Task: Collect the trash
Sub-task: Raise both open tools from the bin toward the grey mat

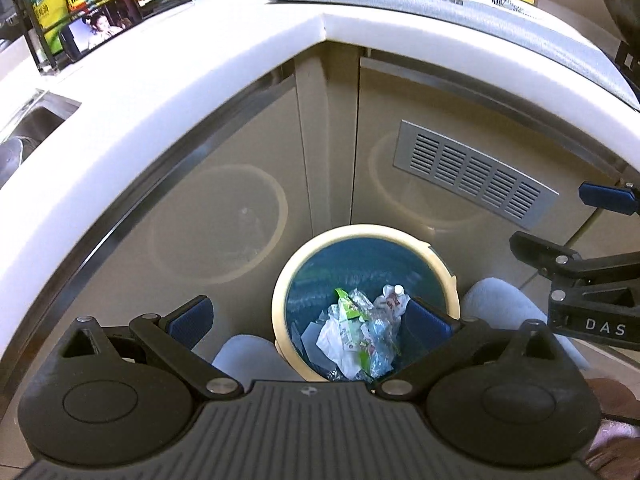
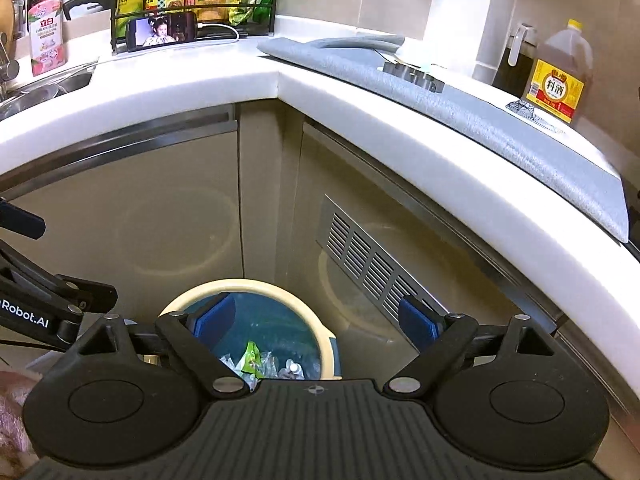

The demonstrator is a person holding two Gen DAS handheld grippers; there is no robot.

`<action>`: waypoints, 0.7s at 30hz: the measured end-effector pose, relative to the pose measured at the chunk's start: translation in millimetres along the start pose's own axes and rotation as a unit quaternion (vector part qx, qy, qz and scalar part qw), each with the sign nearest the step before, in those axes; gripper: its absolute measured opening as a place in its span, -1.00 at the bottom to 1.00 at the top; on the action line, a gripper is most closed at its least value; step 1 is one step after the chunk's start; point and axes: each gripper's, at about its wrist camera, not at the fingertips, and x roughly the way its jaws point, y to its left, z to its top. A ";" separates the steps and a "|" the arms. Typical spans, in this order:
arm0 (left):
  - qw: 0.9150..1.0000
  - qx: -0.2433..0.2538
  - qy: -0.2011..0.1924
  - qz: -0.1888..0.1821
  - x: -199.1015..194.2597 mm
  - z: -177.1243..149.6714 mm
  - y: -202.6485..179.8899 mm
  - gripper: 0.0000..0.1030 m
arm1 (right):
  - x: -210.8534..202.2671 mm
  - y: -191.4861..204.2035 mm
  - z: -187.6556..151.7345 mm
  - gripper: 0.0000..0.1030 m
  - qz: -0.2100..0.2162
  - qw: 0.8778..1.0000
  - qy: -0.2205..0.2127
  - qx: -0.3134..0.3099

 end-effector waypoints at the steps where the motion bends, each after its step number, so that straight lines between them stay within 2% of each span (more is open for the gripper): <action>1: 1.000 -0.001 -0.002 0.000 -1.3 0.7 0.7 0.99 | 0.0 -0.2 0.8 0.75 0.001 1.000 0.000 0.000; 11: 0.999 -0.036 -0.027 -0.016 -15.5 19.2 15.6 0.99 | -1.2 -7.9 24.6 0.75 0.004 1.000 -0.021 0.011; 21: 0.997 -0.037 -0.060 -0.005 -28.3 46.9 23.5 0.99 | 6.7 -32.0 63.9 0.75 -0.014 0.998 -0.060 0.035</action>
